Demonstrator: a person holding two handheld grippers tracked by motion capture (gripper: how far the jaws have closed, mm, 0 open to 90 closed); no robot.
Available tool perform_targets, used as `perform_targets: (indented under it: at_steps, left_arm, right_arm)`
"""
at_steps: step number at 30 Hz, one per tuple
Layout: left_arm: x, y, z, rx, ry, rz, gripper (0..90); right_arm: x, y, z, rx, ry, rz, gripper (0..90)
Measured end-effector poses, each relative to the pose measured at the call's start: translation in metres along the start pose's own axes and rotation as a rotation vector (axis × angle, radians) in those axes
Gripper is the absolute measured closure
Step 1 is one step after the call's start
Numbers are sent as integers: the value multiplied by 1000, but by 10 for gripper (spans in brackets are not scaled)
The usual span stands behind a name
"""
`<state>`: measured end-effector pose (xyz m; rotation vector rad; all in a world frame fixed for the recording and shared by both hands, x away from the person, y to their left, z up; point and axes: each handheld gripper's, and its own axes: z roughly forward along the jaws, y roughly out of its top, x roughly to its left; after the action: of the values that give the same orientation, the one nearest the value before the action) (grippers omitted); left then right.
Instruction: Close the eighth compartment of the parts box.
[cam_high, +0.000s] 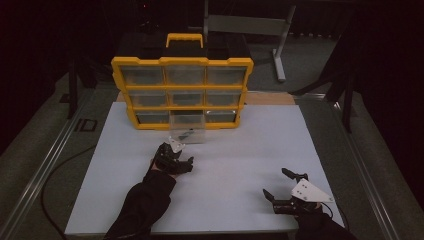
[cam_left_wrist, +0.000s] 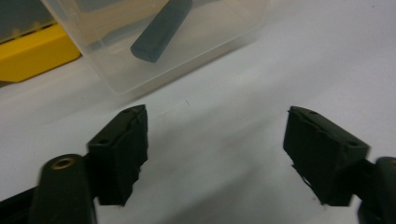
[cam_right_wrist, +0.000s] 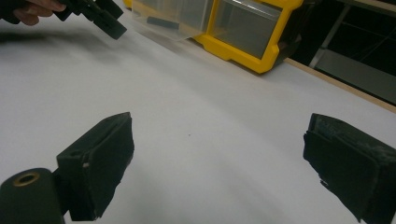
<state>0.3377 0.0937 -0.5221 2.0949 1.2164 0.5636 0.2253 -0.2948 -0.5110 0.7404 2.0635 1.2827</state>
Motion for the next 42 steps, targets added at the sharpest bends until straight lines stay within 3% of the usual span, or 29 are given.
perform_targets:
  at_steps: [9, 16, 21, 28, 35, 37, 42]
  left_arm:
    - [-1, 1, -2, -14, 51, 11, 463]
    - [1, 3, -6, -37, 42, 18, 665]
    - [6, 4, -7, -30, 29, 24, 867]
    - [8, 6, -6, -23, 35, 41, 900]
    - [9, 13, -7, -57, 47, 48, 900]
    - [10, 14, -7, -68, 67, 48, 900]
    - [11, 17, -6, -86, 55, 33, 900]
  right_arm:
    - [0, 0, 0, 0, -1, 0, 84]
    - [0, 0, 0, 1, -2, 1, 84]
    - [0, 0, 0, 2, -1, 2, 84]
    - [0, 0, 0, 2, -1, 2, 84]
    - [0, 0, 0, 3, -2, 2, 84]
    - [0, 0, 0, 2, -1, 2, 84]
    - [0, 0, 0, -2, -5, 7, 84]
